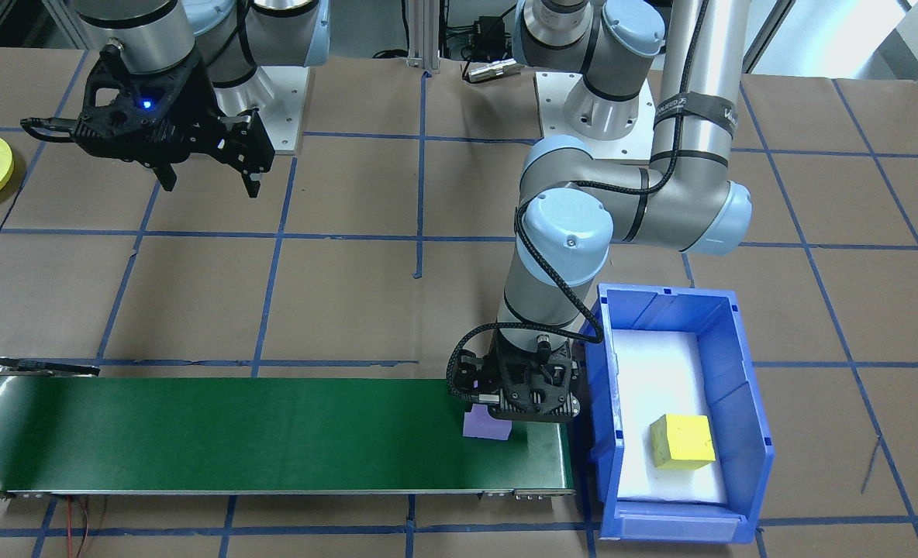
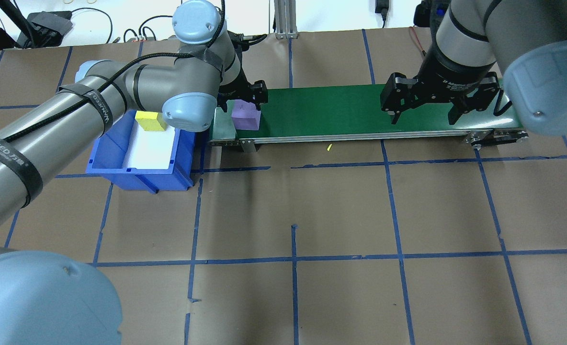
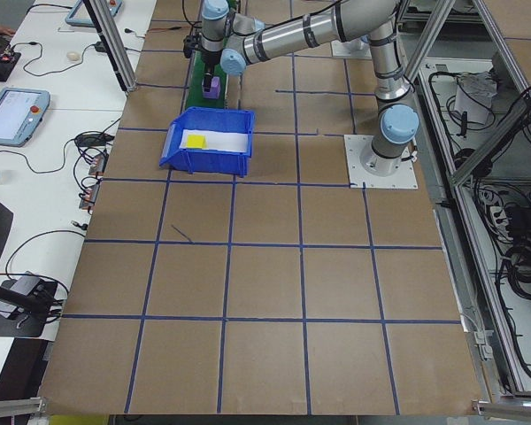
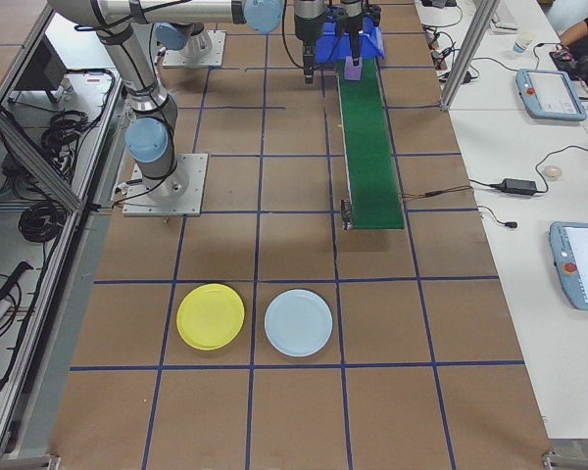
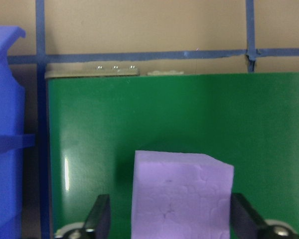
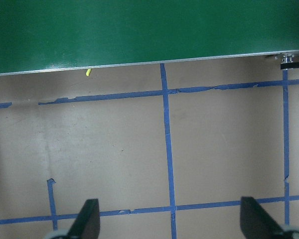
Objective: Move block left to right into plate
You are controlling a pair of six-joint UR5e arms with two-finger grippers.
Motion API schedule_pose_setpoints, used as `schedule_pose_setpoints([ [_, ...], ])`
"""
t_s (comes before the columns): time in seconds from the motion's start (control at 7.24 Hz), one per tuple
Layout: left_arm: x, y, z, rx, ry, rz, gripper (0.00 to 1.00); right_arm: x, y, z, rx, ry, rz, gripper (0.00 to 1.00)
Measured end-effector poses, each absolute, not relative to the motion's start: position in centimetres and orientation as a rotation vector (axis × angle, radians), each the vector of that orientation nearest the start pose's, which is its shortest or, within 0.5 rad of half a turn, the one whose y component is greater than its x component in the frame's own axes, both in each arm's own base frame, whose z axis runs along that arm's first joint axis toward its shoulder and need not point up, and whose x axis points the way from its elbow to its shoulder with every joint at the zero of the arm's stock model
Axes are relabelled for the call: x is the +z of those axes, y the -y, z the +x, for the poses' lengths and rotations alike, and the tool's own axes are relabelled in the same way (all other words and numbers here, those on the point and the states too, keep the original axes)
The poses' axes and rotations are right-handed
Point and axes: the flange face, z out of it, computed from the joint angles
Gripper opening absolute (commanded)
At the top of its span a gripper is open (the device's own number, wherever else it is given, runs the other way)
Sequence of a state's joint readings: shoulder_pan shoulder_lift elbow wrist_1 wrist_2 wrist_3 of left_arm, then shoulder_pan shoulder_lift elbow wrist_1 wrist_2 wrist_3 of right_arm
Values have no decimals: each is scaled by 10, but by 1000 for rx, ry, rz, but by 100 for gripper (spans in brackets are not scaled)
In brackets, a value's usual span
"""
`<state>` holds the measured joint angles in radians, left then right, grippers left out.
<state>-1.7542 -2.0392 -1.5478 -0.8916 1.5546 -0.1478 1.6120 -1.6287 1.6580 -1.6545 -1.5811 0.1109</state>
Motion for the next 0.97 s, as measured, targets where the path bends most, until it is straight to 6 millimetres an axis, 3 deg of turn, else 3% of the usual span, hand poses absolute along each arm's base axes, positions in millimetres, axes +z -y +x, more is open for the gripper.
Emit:
schedule_pose_setpoints([
  [0.14, 318, 630, -249, -404, -3169, 54, 100, 477, 470, 149, -76, -3149, 117, 100],
  [0.28, 333, 635, -228, -413, -3166, 7, 100, 470, 476, 144, -56, -3154, 133, 100],
  [0.55, 343, 649, -150, -353, -3156, -124, 100, 444, 515, 123, -13, -3150, 178, 100],
  [0.69, 340, 653, -119, -314, -3146, -135, 100, 429, 545, 109, -15, -3149, 187, 100],
  [0.97, 312, 661, -64, -223, -3133, -100, 100, 384, 598, 85, -32, -3147, 218, 100],
])
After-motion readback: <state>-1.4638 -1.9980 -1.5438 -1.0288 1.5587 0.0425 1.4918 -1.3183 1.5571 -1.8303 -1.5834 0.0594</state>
